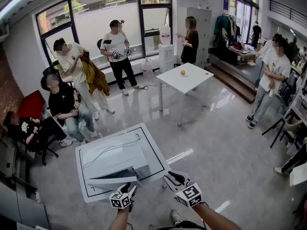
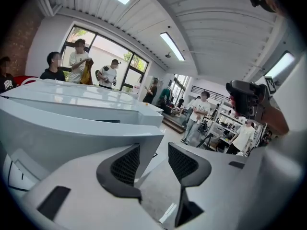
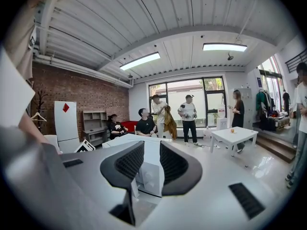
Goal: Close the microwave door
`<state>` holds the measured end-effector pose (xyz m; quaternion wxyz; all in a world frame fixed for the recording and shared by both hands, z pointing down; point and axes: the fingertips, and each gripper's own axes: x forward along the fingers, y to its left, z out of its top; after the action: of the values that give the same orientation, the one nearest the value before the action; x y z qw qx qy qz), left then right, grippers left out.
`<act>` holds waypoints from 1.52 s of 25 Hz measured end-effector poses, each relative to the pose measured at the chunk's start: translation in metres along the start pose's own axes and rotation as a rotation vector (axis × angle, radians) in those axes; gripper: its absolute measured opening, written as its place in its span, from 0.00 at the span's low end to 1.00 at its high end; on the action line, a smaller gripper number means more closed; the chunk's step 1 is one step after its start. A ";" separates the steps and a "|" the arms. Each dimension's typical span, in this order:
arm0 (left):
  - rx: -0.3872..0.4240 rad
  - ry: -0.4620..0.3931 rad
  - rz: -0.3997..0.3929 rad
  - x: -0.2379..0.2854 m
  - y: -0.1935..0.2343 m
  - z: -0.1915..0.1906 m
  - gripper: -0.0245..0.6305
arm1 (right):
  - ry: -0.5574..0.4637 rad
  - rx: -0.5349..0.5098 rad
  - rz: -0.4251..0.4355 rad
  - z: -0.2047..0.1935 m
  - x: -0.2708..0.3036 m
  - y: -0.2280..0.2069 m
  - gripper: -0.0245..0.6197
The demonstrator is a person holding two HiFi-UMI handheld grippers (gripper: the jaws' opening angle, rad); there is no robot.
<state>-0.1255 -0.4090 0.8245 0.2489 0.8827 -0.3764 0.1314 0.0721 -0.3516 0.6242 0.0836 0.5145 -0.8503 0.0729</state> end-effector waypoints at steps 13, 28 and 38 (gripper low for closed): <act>0.012 -0.006 0.108 0.033 0.023 0.030 0.33 | 0.019 -0.035 0.073 -0.004 0.046 0.003 0.20; 0.074 0.068 0.113 0.068 0.015 0.037 0.36 | 0.082 -0.041 0.130 -0.022 0.089 0.012 0.20; 0.071 -0.161 0.056 0.001 -0.030 0.110 0.36 | 0.061 -0.009 0.109 -0.025 0.077 0.011 0.20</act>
<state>-0.0981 -0.4505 0.7219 0.1828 0.8878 -0.4148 0.0802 0.0284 -0.4079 0.6650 0.1077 0.4647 -0.8744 0.0894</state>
